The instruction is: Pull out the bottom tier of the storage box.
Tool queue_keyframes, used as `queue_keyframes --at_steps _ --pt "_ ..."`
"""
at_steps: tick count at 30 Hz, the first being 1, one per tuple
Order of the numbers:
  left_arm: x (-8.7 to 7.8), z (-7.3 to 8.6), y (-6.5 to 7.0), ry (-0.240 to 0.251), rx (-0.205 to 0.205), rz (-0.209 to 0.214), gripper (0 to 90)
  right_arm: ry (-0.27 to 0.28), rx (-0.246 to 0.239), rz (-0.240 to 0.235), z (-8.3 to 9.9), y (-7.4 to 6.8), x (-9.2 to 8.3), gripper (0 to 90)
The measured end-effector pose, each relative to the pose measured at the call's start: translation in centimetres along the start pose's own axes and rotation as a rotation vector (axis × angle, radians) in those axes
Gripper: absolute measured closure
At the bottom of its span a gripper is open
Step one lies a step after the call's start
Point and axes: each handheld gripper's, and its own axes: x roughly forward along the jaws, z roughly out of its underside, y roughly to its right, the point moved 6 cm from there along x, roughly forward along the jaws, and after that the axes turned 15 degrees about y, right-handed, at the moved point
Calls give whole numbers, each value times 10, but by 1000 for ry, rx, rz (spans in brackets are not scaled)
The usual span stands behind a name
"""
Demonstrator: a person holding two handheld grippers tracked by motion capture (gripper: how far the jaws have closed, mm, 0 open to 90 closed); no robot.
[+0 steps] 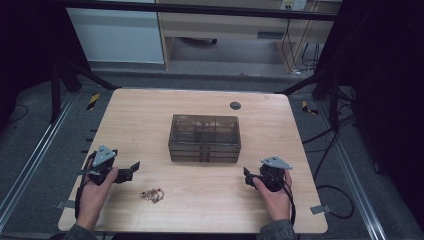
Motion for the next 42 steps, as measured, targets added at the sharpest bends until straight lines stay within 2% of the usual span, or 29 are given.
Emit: queue_keyframes --at_steps 2,5,7,9,10,11,13,15,20,21,22,24,26,27,28,29,31,34,38,42 --pt "-1 -2 2 2 15 -2 34 -1 16 -1 0 -1 -1 140" --pt "-5 -7 8 13 91 -11 34 10 16 -1 -1 -1 -3 159" --pt "-8 -10 11 25 106 -14 34 20 16 13 -4 -5 -7 178" --pt "-11 -13 14 44 98 -15 34 13 11 30 -7 -12 -11 199" --pt "-12 -14 15 50 93 -13 38 -5 2 39 -10 -21 -15 201" --pt "-14 -15 16 55 85 -13 38 -5 2 39 -10 -21 -15 201" --pt "-18 -20 17 76 78 -15 43 -45 -1 62 -15 -31 -19 187" --pt "-20 -21 17 87 81 -8 44 -63 -9 85 -23 -38 -24 177" --pt "-19 -18 16 77 86 11 41 -53 -41 116 -44 -61 -33 186" --pt "-18 -18 17 78 85 13 40 -57 -29 121 -49 -74 -35 198" --pt "-18 -20 18 88 86 13 39 -58 -24 116 -52 -81 -35 205" --pt "-18 -21 18 93 87 11 39 -65 -16 113 -53 -85 -35 211" --pt "-19 -22 19 103 89 7 35 -95 -24 123 -59 -102 -32 206" --pt "-19 -22 19 103 88 5 35 -95 -24 123 -59 -102 -32 206" --pt "-20 -23 18 104 84 4 32 -116 -8 130 -61 -112 -29 225" --pt "-19 -23 17 110 76 2 32 -116 -8 130 -61 -112 -29 225" --pt "-18 -23 14 109 67 -6 30 -136 3 118 -61 -122 -25 233" --pt "-13 -20 13 93 48 -9 29 -162 -36 103 -61 -140 -14 240" --pt "-6 -21 15 89 57 9 28 -178 -47 91 -57 -150 -4 239" --pt "-2 -20 13 80 47 14 25 -189 -66 93 -53 -158 7 240"
